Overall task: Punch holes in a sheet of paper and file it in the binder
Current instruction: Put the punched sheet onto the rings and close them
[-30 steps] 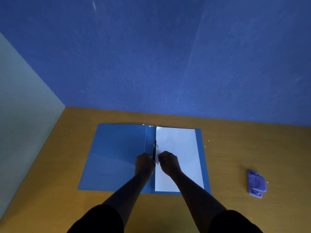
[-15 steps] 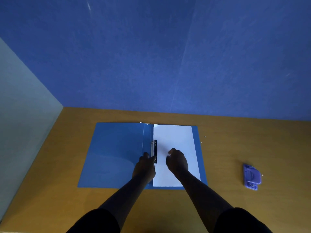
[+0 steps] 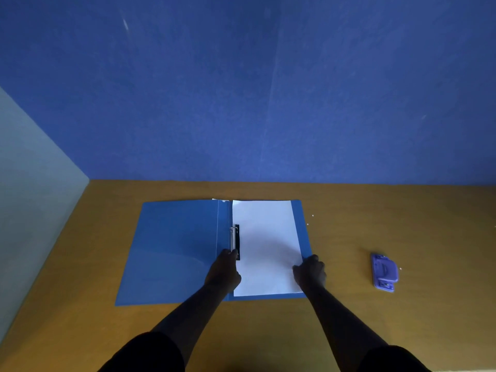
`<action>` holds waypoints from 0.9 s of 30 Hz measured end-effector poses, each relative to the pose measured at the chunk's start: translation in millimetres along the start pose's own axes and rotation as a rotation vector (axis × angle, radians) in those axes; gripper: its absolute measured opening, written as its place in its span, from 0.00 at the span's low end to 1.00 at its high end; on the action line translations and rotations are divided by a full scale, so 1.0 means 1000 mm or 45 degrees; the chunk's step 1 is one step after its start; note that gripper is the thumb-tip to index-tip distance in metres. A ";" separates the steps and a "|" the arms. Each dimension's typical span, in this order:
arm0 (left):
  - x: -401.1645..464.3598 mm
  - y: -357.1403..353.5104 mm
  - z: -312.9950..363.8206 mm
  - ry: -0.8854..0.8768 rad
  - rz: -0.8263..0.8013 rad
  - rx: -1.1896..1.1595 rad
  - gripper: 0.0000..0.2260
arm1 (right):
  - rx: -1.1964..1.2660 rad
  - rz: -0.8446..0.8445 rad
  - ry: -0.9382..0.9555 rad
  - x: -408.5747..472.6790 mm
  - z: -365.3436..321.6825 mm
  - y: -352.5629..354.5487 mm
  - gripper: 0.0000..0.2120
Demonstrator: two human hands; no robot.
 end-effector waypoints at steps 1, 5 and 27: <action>0.000 -0.001 -0.001 0.008 -0.009 -0.008 0.28 | 0.019 0.002 0.004 0.001 0.002 0.001 0.17; -0.002 -0.002 0.000 0.023 -0.021 -0.027 0.27 | -0.003 0.026 0.039 0.001 0.007 0.012 0.03; 0.006 -0.009 0.079 0.158 0.252 -0.424 0.15 | 0.007 -0.130 0.791 -0.041 -0.023 0.011 0.14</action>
Point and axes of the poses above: each hand's wrist, its own x-axis towards the middle knuckle, its own y-axis out of the back of the hand, z = x × y, the point moved 8 cm from there along x, towards the middle knuckle, and after that the axes turned 8 degrees about -x, right-handed, at the moved point
